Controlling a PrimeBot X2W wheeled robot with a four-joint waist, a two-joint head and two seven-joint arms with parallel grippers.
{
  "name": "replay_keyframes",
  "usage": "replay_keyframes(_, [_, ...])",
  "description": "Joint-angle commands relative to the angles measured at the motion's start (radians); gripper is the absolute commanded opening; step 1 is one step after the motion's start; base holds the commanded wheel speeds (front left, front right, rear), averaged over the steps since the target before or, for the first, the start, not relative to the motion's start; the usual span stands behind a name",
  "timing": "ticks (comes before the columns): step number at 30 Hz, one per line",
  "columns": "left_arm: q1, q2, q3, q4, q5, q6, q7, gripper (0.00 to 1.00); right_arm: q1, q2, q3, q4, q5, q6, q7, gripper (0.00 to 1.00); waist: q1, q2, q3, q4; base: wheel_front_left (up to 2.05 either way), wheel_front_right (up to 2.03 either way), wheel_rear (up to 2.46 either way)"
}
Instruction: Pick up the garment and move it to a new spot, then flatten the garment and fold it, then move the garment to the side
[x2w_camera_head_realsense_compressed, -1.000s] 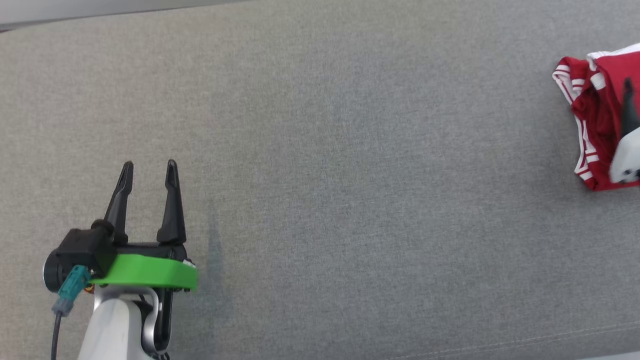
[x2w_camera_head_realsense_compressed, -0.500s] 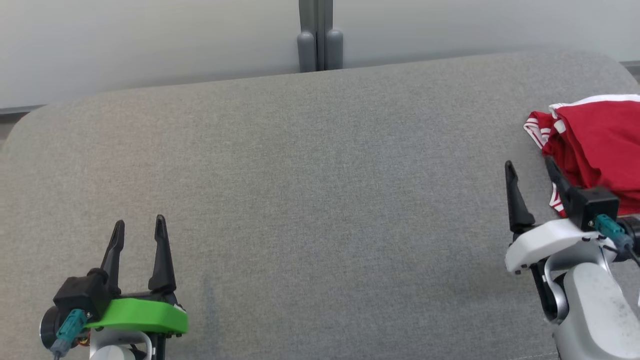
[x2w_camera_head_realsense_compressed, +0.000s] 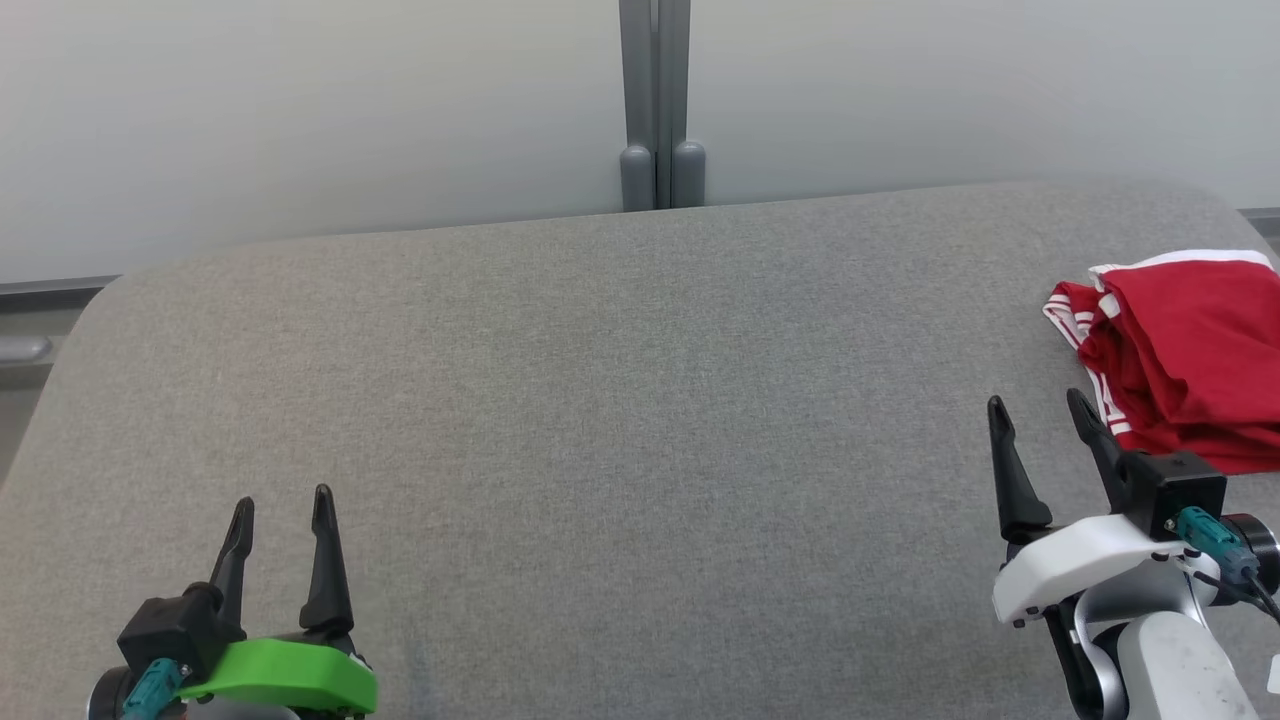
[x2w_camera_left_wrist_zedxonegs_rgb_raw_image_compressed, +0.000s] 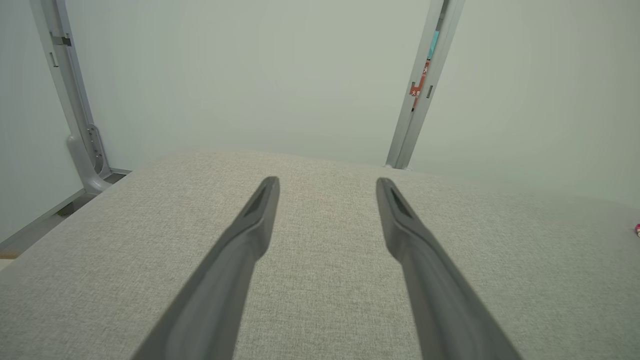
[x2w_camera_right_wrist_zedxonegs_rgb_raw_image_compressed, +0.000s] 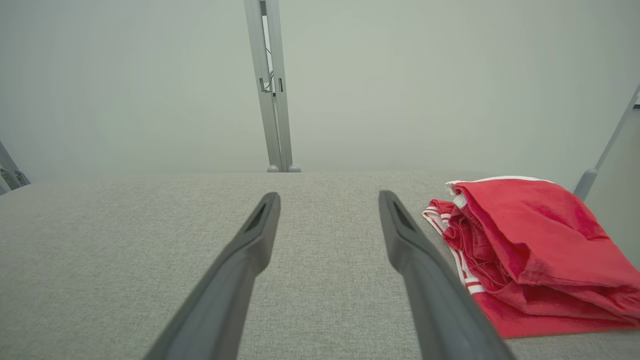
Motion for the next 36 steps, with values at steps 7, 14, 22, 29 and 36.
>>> replay_keyframes(7, [0.028, -0.001, 0.003, 0.009, -0.006, -0.002, 0.0, 1.0, 0.036, -0.008, 0.034, -0.023, -0.003, -0.002, 0.037, 1.0, 0.0, 0.0, -0.007, -0.006, 0.0, 0.0, 0.0])
replay_keyframes(14, [0.023, -0.003, -0.003, 0.01, -0.011, -0.003, 0.0, 1.0, 0.045, -0.009, 0.038, -0.026, 0.003, -0.002, 0.043, 1.0, 0.0, 0.0, -0.004, -0.008, 0.0, 0.0, 0.0])
replay_keyframes(22, [0.014, -0.003, -0.01, 0.016, -0.015, -0.005, 0.0, 1.0, 0.046, -0.003, 0.033, -0.014, 0.001, -0.002, 0.036, 1.0, 0.0, 0.0, 0.002, -0.01, 0.0, 0.0, 0.0])
replay_keyframes(29, [0.009, -0.003, -0.015, 0.02, -0.007, -0.005, 0.0, 1.0, 0.047, 0.004, 0.026, -0.012, -0.002, -0.002, 0.033, 1.0, 0.0, 0.0, 0.002, -0.008, 0.0, 0.0, 0.0])
replay_keyframes(36, [0.008, -0.003, -0.018, 0.027, -0.019, -0.006, 0.0, 1.0, 0.04, 0.006, 0.026, -0.005, 0.002, -0.002, 0.035, 1.0, 0.0, 0.0, -0.001, -0.004, 0.0, 0.0, 0.0])
